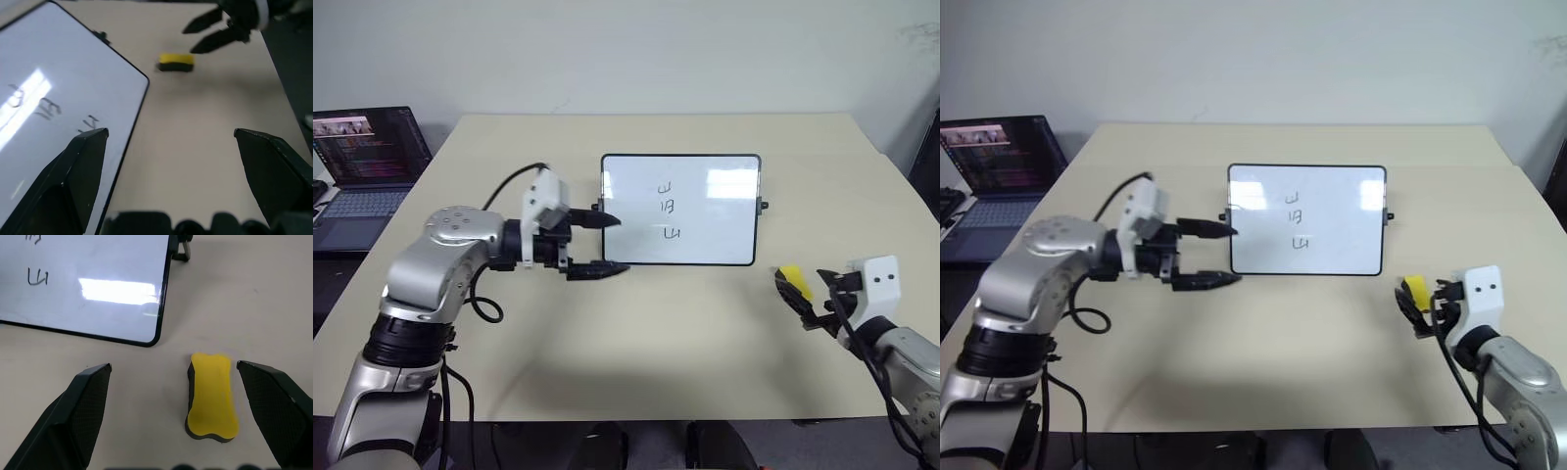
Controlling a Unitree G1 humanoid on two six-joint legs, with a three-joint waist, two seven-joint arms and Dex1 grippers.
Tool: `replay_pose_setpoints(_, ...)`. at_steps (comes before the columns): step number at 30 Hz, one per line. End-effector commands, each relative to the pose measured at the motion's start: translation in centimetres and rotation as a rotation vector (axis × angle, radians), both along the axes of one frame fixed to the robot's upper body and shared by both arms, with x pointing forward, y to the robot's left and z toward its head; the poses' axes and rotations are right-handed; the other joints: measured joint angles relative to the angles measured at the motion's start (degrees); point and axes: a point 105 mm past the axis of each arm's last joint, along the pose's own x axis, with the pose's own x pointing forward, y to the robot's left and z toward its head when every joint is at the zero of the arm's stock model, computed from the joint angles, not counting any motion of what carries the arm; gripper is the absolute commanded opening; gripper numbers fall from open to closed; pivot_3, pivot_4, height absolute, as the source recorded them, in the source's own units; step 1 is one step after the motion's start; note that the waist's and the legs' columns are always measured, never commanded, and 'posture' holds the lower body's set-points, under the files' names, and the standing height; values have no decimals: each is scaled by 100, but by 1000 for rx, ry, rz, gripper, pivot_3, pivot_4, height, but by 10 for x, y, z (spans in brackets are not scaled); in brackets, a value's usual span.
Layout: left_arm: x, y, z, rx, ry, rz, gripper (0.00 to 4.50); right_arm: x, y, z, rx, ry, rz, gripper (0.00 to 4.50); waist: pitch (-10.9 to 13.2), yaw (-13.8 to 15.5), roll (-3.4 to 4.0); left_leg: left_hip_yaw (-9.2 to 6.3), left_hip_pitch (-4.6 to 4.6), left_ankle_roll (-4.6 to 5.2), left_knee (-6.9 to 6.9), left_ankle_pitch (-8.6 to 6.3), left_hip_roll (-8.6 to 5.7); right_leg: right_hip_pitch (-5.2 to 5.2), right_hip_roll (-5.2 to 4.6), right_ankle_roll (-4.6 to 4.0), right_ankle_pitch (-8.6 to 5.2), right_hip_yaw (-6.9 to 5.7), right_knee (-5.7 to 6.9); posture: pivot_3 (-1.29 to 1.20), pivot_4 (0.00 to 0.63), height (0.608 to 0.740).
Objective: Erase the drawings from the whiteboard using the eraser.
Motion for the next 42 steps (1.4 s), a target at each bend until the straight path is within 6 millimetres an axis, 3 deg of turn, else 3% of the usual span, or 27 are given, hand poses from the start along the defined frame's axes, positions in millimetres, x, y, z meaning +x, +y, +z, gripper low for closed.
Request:
replay_pose_setpoints(1,2,-6,8,28,-84,-35,4500,13,-3,2,-23,-26,-46,4469,1,-24,-1,0,-1,0,0,0,0,0,0,0,0,0,-1,0,150,740)
replay_pose_setpoints(8,1,-13,1,40,-107,-59,4500,37,-13,-7,-14,-30,-97,4469,1,-44,-2,2,-11,-4,-1,2,-2,-10,-2,2,-1,0,-5,0,150,740)
replay_pose_setpoints(22,3,-6,-2,27,-95,-7,4500,48,-18,-21,43,20,-78,4469,1,-50,-2,1,-11,-1,1,0,-2,-11,-2,2,0,2,-1,0,150,740)
replay_pose_setpoints(25,3,-5,-2,28,-95,0,4500,48,-21,-27,43,36,-91,3885,1,-50,-2,1,-11,-1,1,0,-2,-11,-2,1,0,1,0,0,150,740)
replay_pose_setpoints(32,5,-3,-3,26,-94,26,4500,49,-21,-28,63,39,-96,1352,1,-51,-2,2,-10,-1,1,1,-2,-11,-2,1,0,2,0,0,150,740)
replay_pose_setpoints(42,18,13,2,-30,-84,199,4500,46,-12,-13,102,-28,-63,1241,1,-52,-1,1,-10,-1,2,1,-2,-12,-2,1,0,2,1,0,150,740)
